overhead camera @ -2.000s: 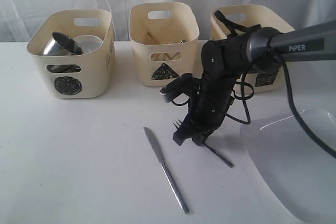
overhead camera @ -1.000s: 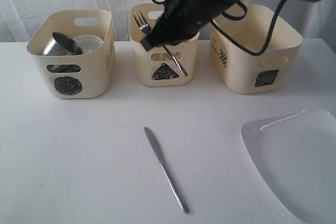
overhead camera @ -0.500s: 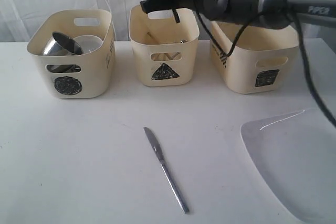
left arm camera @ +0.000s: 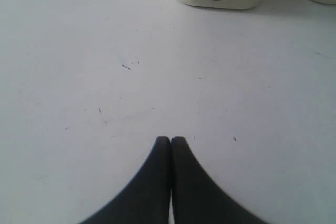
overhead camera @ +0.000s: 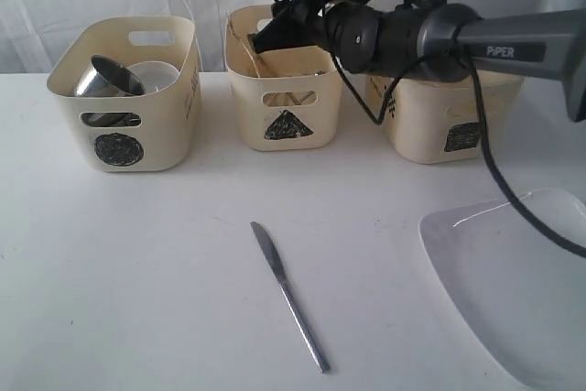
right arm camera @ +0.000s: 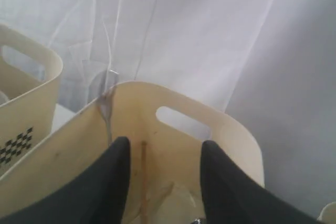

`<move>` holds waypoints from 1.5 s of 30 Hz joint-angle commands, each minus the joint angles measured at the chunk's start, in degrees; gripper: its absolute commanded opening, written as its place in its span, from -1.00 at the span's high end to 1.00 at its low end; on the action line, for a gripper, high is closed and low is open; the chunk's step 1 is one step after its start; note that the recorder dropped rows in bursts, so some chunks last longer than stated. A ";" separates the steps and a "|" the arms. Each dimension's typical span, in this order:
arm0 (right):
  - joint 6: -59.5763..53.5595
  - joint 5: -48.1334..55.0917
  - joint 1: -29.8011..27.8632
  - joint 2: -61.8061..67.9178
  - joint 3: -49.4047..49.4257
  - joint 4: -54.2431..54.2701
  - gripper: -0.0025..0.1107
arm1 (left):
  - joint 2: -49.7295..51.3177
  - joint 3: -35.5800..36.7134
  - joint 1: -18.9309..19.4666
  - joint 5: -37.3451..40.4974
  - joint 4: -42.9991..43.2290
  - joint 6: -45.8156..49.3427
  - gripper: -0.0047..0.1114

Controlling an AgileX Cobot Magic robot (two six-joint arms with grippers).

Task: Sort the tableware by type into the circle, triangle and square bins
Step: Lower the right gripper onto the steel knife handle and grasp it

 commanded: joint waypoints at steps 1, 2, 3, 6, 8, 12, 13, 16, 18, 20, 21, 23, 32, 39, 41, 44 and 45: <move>-0.20 15.48 -0.33 -5.92 -0.49 0.66 0.22 | -0.21 0.18 -0.39 0.00 -0.29 0.00 0.92; -0.20 20.44 -0.33 -7.39 -0.49 0.66 0.23 | -0.21 0.18 -0.39 0.00 -0.29 0.00 0.92; -0.20 25.52 -0.33 -8.79 -0.49 0.66 0.27 | -0.21 0.18 -0.39 0.00 -0.29 0.00 0.92; 1.85 38.33 -0.33 -12.43 -0.49 0.01 0.58 | -0.21 0.18 -0.39 0.00 -0.29 0.00 0.92; 3.29 45.92 -0.33 -14.10 -0.49 -0.13 0.87 | -0.21 0.18 -0.39 0.00 -0.29 0.00 0.92; 10.29 58.33 0.00 -16.53 -0.24 0.14 0.96 | -0.21 0.18 -0.39 0.00 -0.29 0.00 0.92; 11.82 60.46 0.38 -17.15 0.52 0.15 0.96 | -0.21 0.18 -0.39 0.00 -0.29 0.00 0.92; 16.14 61.86 2.64 -19.40 5.50 0.15 0.96 | -0.21 0.18 -0.39 0.00 -0.29 0.00 0.92; 19.56 60.72 4.85 -20.60 10.78 0.05 0.96 | -0.21 0.18 -0.39 0.00 -0.29 0.00 0.92; 22.52 60.07 7.87 -21.52 15.88 0.05 0.96 | -0.21 0.18 -0.39 0.00 -0.29 0.00 0.92; 24.19 59.92 9.94 -21.84 18.64 0.05 0.96 | -0.21 0.18 -0.39 0.00 -0.29 0.00 0.92; 26.82 58.57 14.81 -22.28 23.33 -0.42 0.96 | -0.21 0.18 -0.39 0.00 -0.29 0.00 0.92; 52.08 52.84 22.67 -21.62 29.55 -29.68 0.94 | -0.21 0.18 -0.39 0.00 -0.29 0.00 0.92; 40.78 58.64 22.65 -19.91 29.55 -20.94 0.18 | -0.21 0.18 -0.39 0.00 -0.29 0.00 0.92; 44.55 58.35 22.44 -19.16 29.55 -23.54 0.06 | -0.21 0.18 -0.39 0.00 -0.29 0.00 0.92; 48.42 56.91 22.00 -17.34 29.55 -24.13 0.06 | -0.21 0.18 -0.39 0.00 -0.29 0.00 0.92; 48.42 56.48 22.00 -16.58 29.55 -24.13 0.06 | -0.21 0.18 -0.39 0.00 -0.29 0.00 0.92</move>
